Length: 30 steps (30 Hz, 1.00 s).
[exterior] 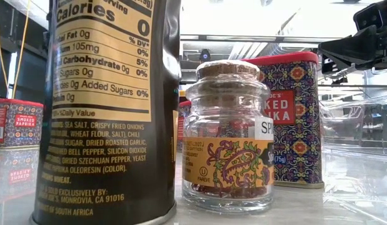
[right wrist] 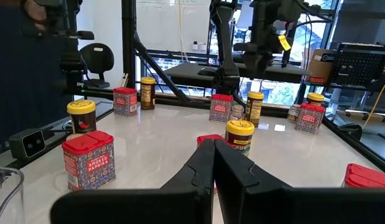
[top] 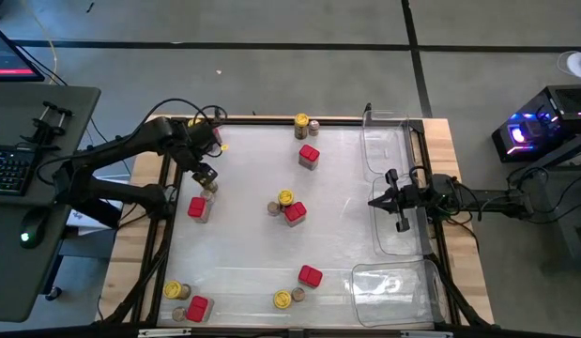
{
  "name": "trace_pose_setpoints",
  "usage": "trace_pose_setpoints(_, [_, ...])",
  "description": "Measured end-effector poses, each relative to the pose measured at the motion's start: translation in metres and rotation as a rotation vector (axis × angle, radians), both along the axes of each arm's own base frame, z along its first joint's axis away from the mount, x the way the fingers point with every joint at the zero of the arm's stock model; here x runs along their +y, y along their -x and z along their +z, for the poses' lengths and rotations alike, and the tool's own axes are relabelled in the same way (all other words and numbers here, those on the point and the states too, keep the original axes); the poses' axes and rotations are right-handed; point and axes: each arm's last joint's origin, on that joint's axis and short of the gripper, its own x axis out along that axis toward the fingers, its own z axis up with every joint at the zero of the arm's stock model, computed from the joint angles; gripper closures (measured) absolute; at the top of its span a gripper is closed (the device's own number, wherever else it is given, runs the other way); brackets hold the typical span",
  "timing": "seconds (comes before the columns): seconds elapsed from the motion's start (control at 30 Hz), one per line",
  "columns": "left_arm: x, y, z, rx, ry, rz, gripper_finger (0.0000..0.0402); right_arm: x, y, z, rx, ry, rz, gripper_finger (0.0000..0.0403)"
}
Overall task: Sort spices by type
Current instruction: Put the yellow seasoning bottle into the top transparent bin
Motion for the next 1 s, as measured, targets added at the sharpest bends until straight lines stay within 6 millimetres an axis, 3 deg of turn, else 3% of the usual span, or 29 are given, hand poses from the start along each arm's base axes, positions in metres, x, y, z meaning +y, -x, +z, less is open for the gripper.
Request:
trace_pose_setpoints(0.07, [0.0, 0.001, 0.0, 0.012, 0.003, 0.001, 0.034, 0.0, 0.0, 0.0, 0.0, 0.0, 0.0, 0.0402])
trace_pose_setpoints(0.13, [0.001, 0.0, 0.0, 0.007, -0.015, 0.005, 0.0382, 0.0, 0.0, 0.0, 0.0, 0.0, 0.0, 0.0402])
trace_pose_setpoints(0.33, [0.006, -0.003, -0.006, 0.056, -0.05, 0.015, 0.0399, 0.0, 0.0, 0.0, 0.0, 0.0, 0.0, 0.0402])
trace_pose_setpoints(0.6, [0.004, -0.005, -0.044, 0.103, 0.045, 0.013, 0.0401, 0.0, 0.0, 0.0, 0.001, 0.0, 0.0, 0.0402])
trace_pose_setpoints(1.0, [0.007, -0.007, -0.023, -0.026, -0.064, 0.039, 0.0401, 0.0, 0.0, 0.0, 0.0, 0.0, 0.0, 0.0402])
